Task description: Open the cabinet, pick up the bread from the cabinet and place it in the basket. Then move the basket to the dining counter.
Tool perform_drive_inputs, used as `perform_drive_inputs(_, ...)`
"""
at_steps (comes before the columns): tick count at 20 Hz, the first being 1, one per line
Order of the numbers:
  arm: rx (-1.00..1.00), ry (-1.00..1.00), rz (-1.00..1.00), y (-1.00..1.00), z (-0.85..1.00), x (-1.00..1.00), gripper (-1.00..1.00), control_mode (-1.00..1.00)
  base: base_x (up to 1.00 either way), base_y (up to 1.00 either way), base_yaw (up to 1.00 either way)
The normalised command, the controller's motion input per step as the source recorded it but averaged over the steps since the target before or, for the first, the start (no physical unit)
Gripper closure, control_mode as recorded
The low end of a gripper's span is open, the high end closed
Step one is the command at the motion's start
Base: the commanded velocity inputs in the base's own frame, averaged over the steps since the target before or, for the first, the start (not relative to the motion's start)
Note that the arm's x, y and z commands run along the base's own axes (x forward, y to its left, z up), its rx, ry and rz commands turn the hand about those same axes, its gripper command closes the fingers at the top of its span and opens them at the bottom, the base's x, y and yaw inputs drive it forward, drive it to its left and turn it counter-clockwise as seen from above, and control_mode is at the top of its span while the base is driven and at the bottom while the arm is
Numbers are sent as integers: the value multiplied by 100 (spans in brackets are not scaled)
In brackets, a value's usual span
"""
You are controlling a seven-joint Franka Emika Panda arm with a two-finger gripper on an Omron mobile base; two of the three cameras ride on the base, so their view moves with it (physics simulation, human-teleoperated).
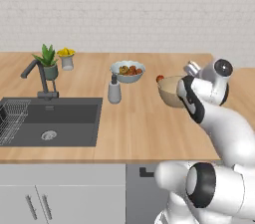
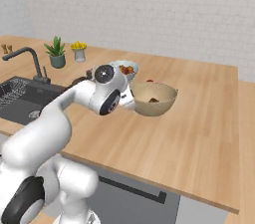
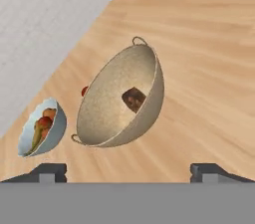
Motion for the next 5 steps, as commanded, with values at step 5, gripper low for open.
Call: perform_drive_inputs(5,-27,-4,21,39,73,-100,-100,-100,0,0,0)
